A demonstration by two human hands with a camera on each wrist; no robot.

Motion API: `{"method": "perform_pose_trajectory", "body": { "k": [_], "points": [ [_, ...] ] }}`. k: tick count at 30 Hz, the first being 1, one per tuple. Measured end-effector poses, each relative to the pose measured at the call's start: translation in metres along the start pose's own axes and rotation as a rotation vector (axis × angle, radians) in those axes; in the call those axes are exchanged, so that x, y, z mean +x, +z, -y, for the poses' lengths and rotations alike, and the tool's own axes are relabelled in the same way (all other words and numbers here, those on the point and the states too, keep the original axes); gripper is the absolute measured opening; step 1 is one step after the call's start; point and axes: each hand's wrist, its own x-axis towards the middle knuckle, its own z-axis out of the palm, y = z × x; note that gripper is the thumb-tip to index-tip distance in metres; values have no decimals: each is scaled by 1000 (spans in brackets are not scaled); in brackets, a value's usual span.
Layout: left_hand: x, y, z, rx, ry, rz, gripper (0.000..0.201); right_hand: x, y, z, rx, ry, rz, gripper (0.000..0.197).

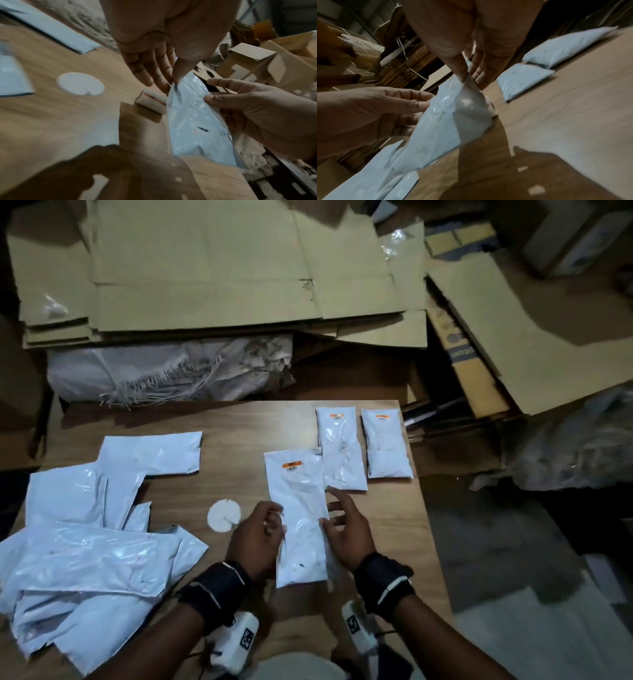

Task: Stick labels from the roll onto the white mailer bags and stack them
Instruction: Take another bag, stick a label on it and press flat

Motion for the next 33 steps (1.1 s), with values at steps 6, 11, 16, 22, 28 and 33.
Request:
{"method": "perform_pose_trajectory", "body": {
  "k": [6,11,16,22,28,33],
  "points": [
    [54,42,-54,99,84,34,38,50,-58,-11,-117,-46,-61,54],
    [113,63,-84,218,110,41,37,109,-82,-11,-216,1,-50,56],
    [174,76,-91,311,54,22,45,168,-84,-8,-353,90,15,59],
    [207,86,-78,423,-51,117,56,200,-84,-11,-574,152,133,58],
    [217,77,-74,692,100,169,117,192,-82,-13,-942,-174,101,68],
    [248,85,-83,954,226,429,159,239,-92,-19,-1215,-237,415,136]
  ]
}}
